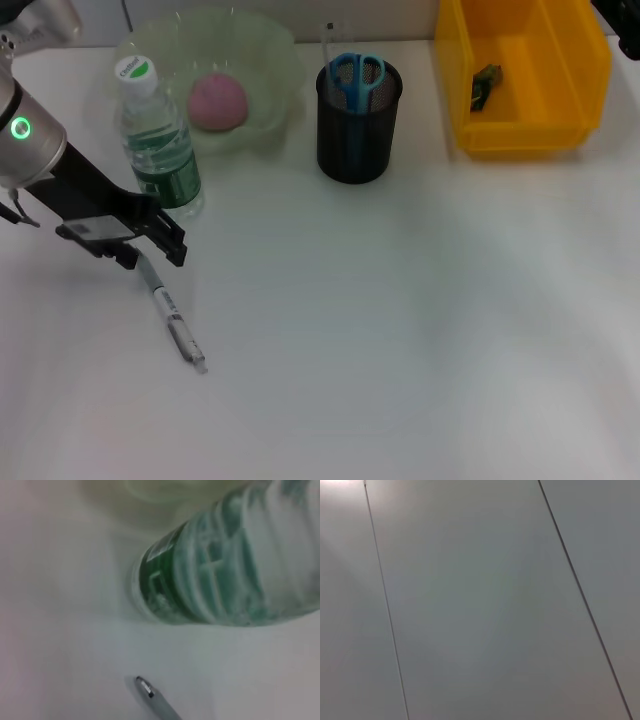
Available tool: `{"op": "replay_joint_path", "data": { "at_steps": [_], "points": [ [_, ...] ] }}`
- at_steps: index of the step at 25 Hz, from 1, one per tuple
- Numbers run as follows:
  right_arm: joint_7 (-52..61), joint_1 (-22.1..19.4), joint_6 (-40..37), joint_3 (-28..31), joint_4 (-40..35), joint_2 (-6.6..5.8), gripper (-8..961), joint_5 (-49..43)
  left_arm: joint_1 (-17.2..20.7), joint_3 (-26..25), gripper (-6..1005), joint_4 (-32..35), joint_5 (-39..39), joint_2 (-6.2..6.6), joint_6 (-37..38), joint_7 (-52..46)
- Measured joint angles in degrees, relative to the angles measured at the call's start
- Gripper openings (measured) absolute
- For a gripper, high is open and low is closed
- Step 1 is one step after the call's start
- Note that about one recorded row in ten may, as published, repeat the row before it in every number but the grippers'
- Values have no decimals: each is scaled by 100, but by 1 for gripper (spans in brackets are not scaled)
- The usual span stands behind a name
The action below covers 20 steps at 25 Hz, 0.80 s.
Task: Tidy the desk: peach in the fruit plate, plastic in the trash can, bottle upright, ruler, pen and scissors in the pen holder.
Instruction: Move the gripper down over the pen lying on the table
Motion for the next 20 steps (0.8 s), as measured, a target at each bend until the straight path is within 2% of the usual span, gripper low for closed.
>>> {"op": "replay_joint_path", "data": {
  "at_steps": [6, 7, 9, 11, 12, 14, 16, 18, 19, 20],
  "points": [
    [100, -10, -133, -54, -85, -89, 509, -124, 7, 3, 632, 381, -125, -48, 111, 556],
    [147, -23, -169, -55, -134, -96, 509, -155, 89, -22, 633, 672, -372, -105, 114, 857],
    [259, -72, -233, -57, -278, -97, 509, -231, 285, -23, 635, 979, -1069, -128, 49, 1195],
    [328, -118, -267, -46, -378, -88, 509, -276, 285, -23, 637, 979, -1069, -128, 49, 1195],
    [341, -132, -275, -38, -394, -83, 509, -278, 487, -13, 638, 1095, -1855, -115, -11, 1520],
    [353, -148, -277, -29, -405, -75, 508, -279, 714, -15, 639, 1125, -2643, -91, -9, 2002],
    [354, -153, -258, -38, -408, -69, 508, -281, 714, -15, 639, 1125, -2643, -91, -9, 2002],
    [355, -154, -237, -53, -410, -64, 508, -282, 1057, -30, 638, 1134, -3723, -76, 51, 2930],
    [355, -154, -237, -53, -410, -64, 508, -282, 1057, -30, 638, 1134, -3723, -76, 51, 2930],
    [355, -148, -235, -57, -411, -63, 508, -283, 1172, -31, 638, 1144, -4110, -72, 85, 3342]
  ]
}}
